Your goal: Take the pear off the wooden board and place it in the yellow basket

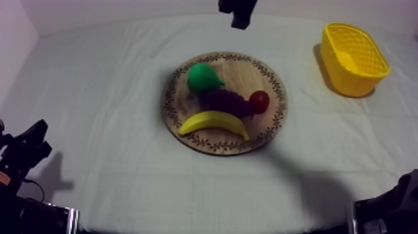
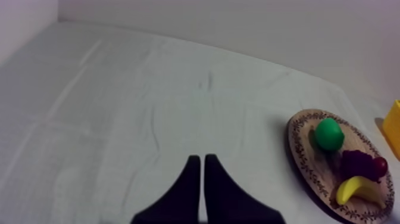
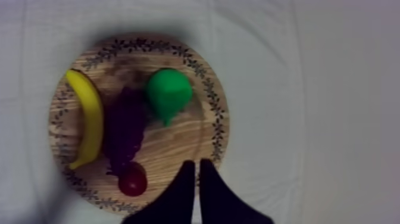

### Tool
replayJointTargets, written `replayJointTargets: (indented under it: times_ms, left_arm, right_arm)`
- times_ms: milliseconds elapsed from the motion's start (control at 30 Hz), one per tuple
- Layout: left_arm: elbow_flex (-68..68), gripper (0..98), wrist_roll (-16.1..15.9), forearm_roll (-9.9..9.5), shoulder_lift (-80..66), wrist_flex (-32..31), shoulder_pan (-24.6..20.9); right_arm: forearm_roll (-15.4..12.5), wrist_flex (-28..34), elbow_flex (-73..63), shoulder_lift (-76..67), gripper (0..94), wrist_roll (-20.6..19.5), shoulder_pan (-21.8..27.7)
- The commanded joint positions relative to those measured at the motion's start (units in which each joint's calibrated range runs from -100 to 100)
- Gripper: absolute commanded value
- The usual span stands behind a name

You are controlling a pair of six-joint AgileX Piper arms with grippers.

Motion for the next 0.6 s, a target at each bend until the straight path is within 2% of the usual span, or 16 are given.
replayJointTargets:
  times_ms: [0, 300, 567]
  left_arm:
    - [0.0, 0.1, 0.0, -0.02, 0.0, 0.0, 0.0]
    - [0.0, 0.1, 0.0, -0.02, 0.0, 0.0, 0.0]
    - [0.0, 0.1, 0.0, -0.02, 0.0, 0.0, 0.0]
  right_arm:
    - [0.3, 0.1, -2.3, 3.2, 10.9, 0.5, 0.3]
    - [1.4, 0.3, -2.2, 6.6, 40.0, 2.4, 1.0]
    - [2.2, 0.3, -1.2, 8.5, 60.4, 2.4, 0.8]
